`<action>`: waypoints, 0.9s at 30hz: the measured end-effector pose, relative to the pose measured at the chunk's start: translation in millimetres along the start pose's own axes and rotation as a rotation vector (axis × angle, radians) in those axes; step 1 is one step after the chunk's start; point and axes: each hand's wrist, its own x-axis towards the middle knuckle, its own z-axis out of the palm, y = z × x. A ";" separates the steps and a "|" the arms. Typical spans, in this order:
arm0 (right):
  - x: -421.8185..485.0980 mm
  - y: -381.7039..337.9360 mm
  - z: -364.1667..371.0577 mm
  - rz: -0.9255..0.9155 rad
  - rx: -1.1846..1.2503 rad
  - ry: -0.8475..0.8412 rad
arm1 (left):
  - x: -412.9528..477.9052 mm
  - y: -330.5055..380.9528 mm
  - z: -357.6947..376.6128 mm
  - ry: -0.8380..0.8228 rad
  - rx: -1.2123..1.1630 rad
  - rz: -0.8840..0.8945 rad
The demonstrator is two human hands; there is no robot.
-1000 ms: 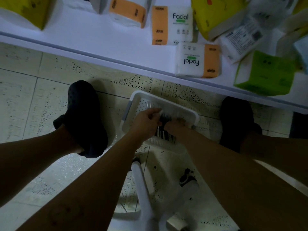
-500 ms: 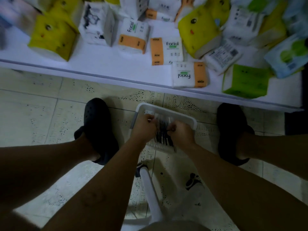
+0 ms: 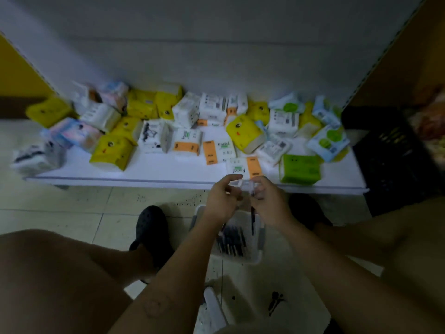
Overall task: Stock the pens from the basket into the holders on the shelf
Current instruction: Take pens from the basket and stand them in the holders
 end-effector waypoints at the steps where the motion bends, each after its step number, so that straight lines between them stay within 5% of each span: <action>1: -0.9 -9.6 -10.6 -0.027 0.020 0.035 | -3.2 12.5 -1.0 0.012 0.026 0.045; 27: -54.8 -238.1 -301.9 -0.603 0.182 0.486 | -68.7 341.1 40.0 0.079 0.185 0.998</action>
